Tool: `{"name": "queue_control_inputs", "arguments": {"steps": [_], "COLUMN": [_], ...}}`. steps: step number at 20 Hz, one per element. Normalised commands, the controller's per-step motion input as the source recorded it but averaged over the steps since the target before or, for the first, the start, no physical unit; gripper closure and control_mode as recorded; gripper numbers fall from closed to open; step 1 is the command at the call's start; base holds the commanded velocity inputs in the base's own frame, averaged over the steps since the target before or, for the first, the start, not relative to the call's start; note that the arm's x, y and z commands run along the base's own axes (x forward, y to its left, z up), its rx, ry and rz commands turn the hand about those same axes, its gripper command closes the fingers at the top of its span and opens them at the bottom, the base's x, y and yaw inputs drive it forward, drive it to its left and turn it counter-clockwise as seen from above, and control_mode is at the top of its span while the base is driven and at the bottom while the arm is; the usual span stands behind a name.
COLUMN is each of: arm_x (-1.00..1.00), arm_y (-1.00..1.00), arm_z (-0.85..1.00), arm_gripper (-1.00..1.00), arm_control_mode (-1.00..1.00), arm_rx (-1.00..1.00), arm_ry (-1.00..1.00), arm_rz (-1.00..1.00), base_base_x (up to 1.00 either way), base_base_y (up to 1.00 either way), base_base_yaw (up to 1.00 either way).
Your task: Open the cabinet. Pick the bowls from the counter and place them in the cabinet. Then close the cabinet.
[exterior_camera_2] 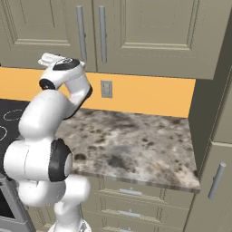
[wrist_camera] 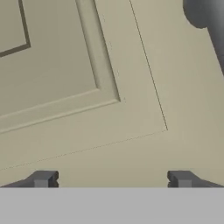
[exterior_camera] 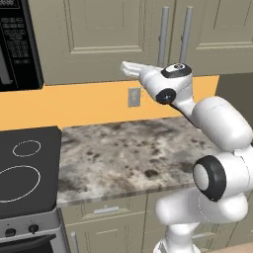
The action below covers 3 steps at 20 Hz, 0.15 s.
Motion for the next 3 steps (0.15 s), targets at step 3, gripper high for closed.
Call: {"name": "queue_control_inputs", "arguments": {"steps": [3], "arm_x": [0.21], "arm_y": [-0.07], "arm_z": [0.00], "arm_gripper": [-1.00], "arm_control_mode": [-1.00], "arm_rx": [0.00], "arm_ry": [0.02], "arm_rz": [0.13], "base_base_x": [0.00], "base_base_y": [0.00], "base_base_yaw": [0.00]}}
